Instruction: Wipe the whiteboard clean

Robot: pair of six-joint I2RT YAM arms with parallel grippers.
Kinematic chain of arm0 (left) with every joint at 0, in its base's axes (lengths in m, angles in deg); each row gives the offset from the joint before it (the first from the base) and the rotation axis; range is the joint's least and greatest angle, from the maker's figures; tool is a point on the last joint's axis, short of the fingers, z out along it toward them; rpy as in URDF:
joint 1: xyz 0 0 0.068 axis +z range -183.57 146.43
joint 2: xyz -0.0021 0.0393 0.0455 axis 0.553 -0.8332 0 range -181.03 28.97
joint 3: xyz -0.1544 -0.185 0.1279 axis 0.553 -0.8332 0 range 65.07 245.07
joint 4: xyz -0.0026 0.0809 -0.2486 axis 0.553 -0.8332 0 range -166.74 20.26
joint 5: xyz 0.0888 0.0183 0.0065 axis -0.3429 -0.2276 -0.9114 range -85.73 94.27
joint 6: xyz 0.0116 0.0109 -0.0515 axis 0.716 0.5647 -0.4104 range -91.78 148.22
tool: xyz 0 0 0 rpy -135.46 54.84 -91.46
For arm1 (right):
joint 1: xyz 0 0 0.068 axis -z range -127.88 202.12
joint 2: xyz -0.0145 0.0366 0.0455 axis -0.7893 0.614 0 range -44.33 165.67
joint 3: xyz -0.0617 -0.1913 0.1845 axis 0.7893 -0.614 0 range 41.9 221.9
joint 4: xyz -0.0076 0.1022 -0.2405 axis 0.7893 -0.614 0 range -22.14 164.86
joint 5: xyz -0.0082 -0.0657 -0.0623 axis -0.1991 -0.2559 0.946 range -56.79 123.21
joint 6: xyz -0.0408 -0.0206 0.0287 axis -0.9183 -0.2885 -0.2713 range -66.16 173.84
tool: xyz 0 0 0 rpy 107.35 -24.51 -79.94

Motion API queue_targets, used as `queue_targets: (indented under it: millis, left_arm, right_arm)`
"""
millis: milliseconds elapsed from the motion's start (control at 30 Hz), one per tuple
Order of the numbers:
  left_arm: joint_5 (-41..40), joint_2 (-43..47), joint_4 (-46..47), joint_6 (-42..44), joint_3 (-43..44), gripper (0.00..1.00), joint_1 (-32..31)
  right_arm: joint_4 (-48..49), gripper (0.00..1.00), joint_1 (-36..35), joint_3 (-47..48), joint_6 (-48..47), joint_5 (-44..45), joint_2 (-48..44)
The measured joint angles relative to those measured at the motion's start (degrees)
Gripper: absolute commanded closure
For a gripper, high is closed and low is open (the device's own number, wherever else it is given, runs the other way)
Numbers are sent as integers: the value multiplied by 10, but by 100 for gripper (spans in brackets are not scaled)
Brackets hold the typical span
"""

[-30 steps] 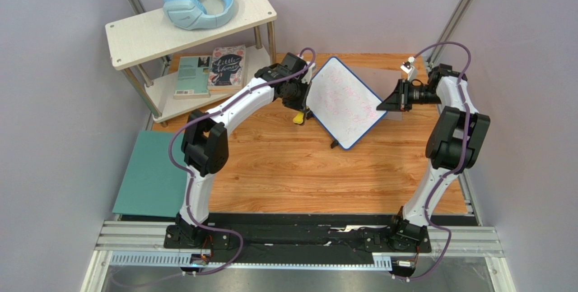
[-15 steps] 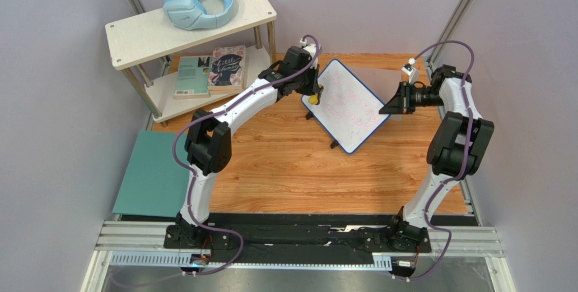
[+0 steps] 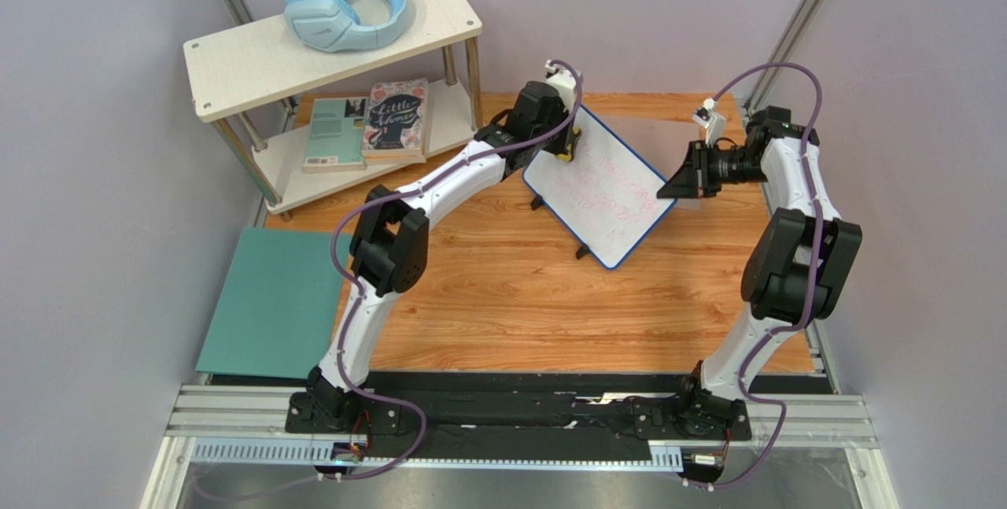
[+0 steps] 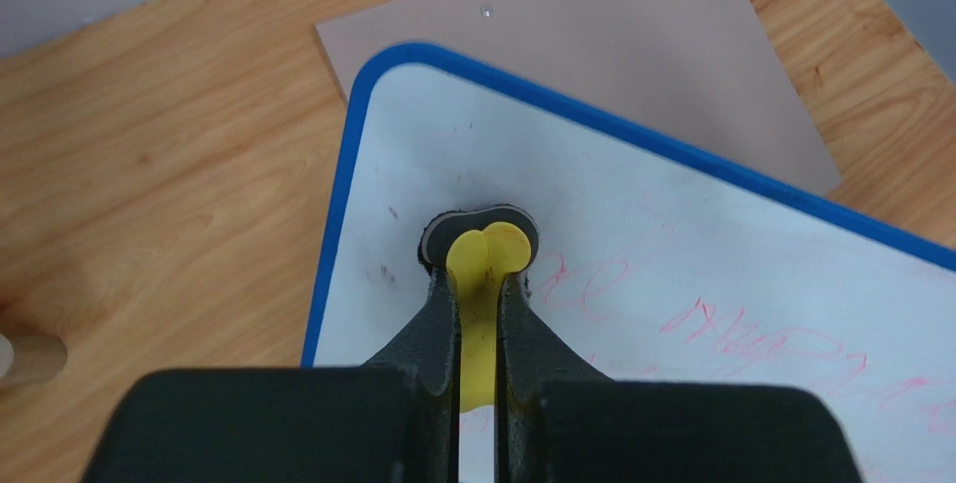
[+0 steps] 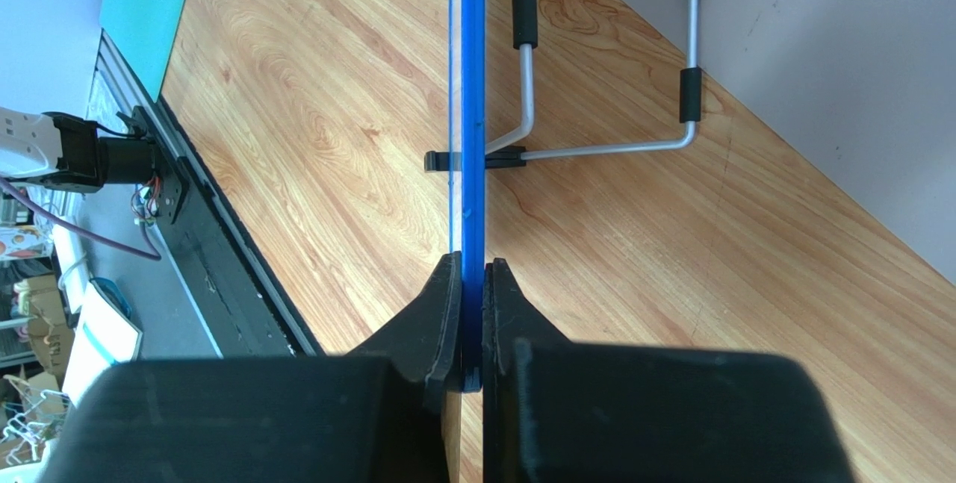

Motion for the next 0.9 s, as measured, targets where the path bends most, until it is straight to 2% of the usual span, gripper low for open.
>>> queue_targets:
  millis: [167,400,900]
  left_arm:
    - [-13,-30,12,21,45,100,-4]
    - [-41,-31,51,35,21,100,-27]
    - [-123,-18,65,132,4,100,-176]
  right_arm:
    - [6,100,-9,0,1,11,-6]
    - [3,100,-10,0,5,26,-8]
    - [-22,100,-12,-3,13,54,-7]
